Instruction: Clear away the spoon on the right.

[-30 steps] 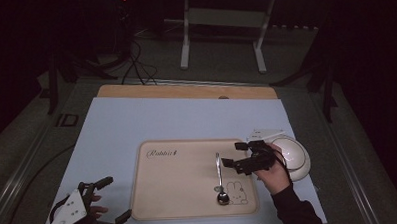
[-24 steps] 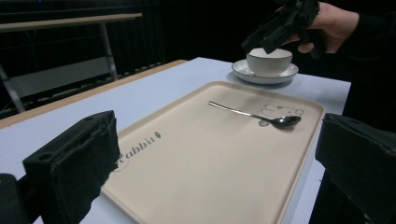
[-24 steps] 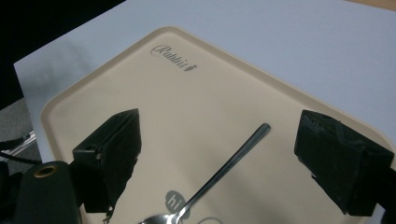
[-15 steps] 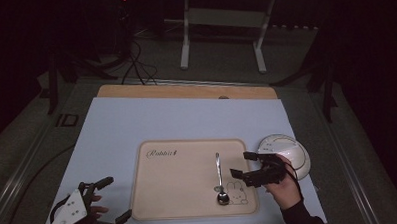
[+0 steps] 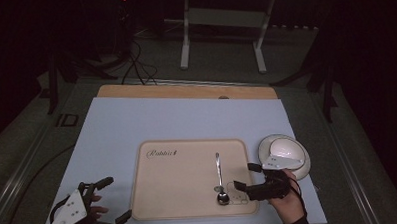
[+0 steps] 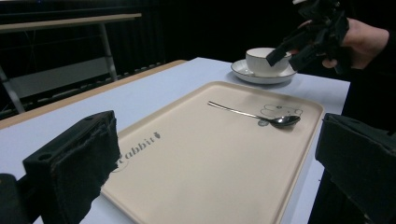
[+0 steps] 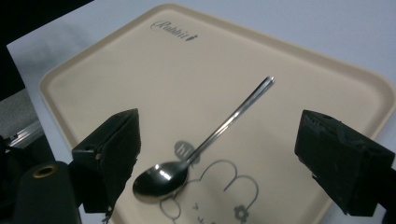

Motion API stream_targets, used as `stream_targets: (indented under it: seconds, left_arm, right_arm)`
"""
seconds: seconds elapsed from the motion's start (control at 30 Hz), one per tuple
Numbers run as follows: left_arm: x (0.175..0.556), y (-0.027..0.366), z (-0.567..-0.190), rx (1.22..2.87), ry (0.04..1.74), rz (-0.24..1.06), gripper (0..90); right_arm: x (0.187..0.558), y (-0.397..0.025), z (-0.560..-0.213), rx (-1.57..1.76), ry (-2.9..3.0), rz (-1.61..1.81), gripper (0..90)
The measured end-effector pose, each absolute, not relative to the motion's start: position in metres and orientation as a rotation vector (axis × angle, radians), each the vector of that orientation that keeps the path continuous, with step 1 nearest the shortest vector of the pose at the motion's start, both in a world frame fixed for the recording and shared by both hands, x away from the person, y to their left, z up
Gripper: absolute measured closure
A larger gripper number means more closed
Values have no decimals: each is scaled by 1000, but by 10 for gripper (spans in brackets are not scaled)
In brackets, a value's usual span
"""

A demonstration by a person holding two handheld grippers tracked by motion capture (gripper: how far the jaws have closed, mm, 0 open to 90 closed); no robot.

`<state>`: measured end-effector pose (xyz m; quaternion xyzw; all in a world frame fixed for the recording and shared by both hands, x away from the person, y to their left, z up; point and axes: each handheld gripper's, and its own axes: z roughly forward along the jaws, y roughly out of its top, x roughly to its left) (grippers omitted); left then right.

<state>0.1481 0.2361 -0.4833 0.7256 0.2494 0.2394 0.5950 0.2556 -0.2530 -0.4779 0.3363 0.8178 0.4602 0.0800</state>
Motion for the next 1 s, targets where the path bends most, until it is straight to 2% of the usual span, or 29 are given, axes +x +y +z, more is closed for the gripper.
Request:
stream_targets:
  seconds: [1.0]
  left_arm:
    - [148, 235, -483, 1689, 575, 557, 0]
  right_arm:
    - [228, -276, -508, 936, 2426, 1369, 141]
